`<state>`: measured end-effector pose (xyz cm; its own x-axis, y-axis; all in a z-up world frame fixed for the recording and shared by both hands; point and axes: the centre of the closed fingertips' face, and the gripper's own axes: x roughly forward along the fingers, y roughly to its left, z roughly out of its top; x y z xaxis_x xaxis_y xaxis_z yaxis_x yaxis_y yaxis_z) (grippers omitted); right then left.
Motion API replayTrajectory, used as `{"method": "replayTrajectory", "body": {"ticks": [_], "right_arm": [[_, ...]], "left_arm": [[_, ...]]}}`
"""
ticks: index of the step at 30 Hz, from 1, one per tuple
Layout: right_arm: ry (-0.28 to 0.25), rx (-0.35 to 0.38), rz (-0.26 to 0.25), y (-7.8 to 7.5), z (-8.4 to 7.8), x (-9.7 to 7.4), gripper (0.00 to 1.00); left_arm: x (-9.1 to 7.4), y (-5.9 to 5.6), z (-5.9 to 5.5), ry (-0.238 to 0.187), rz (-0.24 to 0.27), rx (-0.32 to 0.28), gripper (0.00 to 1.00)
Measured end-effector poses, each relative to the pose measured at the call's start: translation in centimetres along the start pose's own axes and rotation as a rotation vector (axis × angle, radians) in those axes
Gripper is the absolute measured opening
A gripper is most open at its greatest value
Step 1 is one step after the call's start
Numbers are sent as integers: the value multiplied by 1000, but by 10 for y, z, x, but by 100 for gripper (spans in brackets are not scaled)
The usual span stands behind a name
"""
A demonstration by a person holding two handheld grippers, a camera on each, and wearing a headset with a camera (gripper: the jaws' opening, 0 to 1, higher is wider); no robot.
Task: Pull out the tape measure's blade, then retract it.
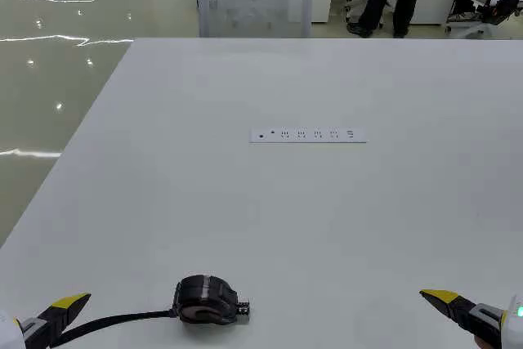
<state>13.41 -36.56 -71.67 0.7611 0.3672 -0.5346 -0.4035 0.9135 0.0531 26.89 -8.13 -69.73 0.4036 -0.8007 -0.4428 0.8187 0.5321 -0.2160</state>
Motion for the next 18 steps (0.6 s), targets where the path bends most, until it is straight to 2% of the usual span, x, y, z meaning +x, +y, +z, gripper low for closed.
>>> {"method": "replayTrajectory", "body": {"ticks": [18], "right_arm": [[8, -1, 9, 2, -3, 1, 83]], "left_arm": [[-1, 2, -2, 7, 0, 5, 97]]}}
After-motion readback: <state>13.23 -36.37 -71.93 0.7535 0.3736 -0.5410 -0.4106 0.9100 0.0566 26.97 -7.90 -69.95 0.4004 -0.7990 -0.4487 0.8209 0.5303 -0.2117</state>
